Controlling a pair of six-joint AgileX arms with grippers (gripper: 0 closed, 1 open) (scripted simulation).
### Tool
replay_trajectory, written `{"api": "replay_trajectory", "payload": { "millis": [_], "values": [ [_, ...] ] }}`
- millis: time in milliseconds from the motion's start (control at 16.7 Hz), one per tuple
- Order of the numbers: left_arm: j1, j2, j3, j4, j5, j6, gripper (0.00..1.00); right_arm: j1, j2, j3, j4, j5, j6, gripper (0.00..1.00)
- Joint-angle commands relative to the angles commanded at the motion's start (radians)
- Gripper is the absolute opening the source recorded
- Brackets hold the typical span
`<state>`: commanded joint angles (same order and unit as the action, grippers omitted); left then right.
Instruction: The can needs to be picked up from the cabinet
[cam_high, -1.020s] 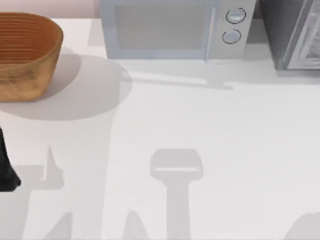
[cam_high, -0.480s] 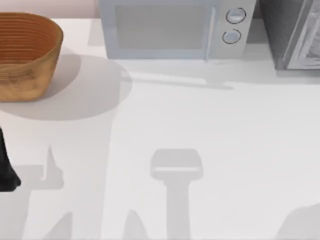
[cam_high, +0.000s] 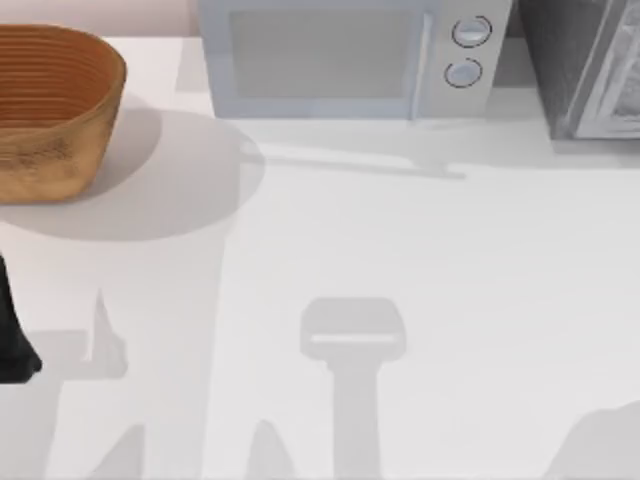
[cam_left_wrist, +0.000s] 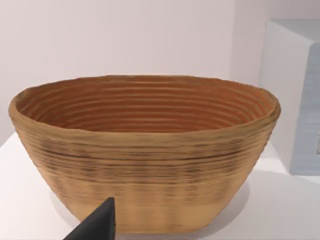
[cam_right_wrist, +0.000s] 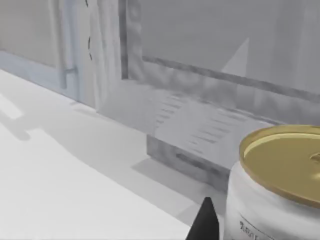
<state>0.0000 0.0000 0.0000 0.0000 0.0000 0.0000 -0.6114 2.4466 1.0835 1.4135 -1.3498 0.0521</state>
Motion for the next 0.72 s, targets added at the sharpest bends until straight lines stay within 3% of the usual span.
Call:
{"api": "replay_trajectory", "payload": {
  "millis": [540, 720],
  "values": [
    [0.000, 0.000, 0.000, 0.000, 0.000, 0.000, 1.00, 0.000, 0.000, 0.000, 0.000, 0.000, 0.000, 0.98],
    [0.000, 0.000, 0.000, 0.000, 0.000, 0.000, 1.00, 0.000, 0.000, 0.000, 0.000, 0.000, 0.000, 1.00]
  ]
}}
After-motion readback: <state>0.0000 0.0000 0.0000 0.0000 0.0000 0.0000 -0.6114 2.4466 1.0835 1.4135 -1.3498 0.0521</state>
